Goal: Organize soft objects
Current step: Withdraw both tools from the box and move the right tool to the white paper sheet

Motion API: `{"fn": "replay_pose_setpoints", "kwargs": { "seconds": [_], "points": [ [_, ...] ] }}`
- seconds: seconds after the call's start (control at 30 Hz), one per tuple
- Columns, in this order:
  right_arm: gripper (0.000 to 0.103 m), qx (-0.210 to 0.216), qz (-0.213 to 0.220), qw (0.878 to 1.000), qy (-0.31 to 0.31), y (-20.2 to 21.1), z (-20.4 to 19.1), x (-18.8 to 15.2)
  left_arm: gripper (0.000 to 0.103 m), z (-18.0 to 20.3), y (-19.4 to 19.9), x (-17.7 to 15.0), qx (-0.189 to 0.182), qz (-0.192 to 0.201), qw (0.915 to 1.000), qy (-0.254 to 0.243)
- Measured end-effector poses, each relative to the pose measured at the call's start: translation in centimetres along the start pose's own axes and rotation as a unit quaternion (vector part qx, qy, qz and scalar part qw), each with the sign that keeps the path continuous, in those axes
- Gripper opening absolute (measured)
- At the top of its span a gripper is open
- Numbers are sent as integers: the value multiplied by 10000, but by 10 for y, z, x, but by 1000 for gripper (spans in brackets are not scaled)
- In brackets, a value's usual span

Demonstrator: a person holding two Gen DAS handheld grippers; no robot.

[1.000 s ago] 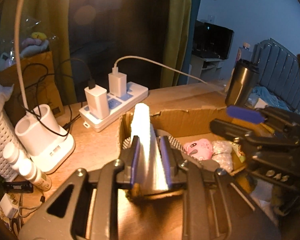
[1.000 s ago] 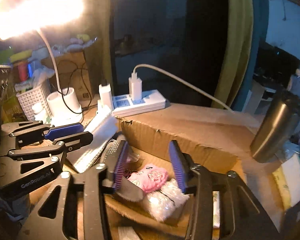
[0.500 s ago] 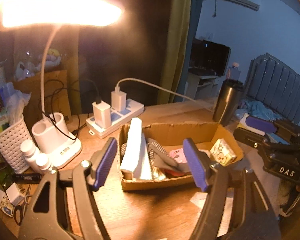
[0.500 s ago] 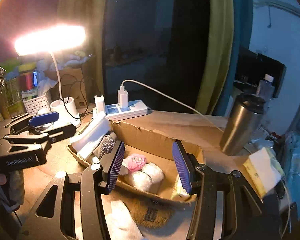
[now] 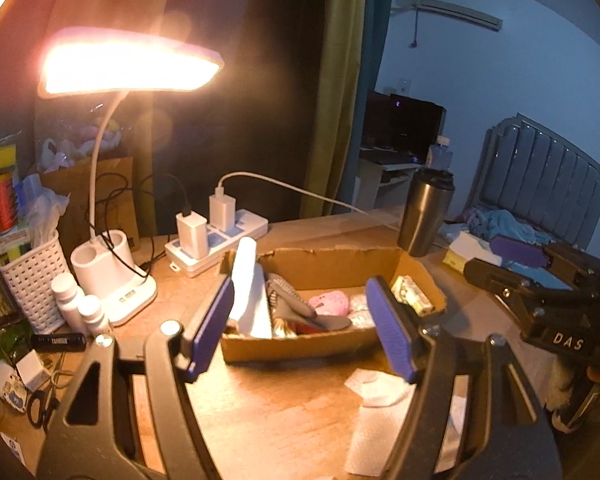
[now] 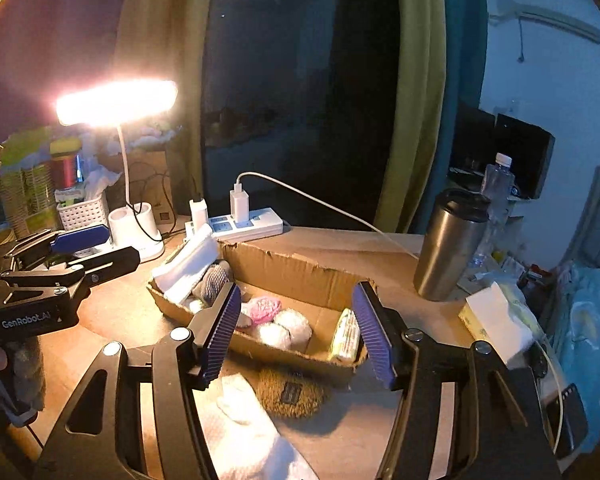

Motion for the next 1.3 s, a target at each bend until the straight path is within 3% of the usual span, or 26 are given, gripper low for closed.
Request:
{"fn": "replay_pose_setpoints", "kwargs": {
  "seconds": [0.73,1.3],
  "points": [
    [63,-22,-463,9987,-195,22,-10,-75,70,15,26,-53,-109,-251,9996,-46],
    [63,208,-953,9950,-216,4,-35,-118,70,14,18,-95,-53,-667,9978,1]
  ]
}}
Point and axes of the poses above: each gripper's, at about its wrist camera, not at the fingertips, and y roughly against the way its jaws point, z to its right, x to its top, the point moved 8 cm from there along -y, roughly the way its jaws point, and after that the axes turned 1 degree about y, right-handed, at the moved point
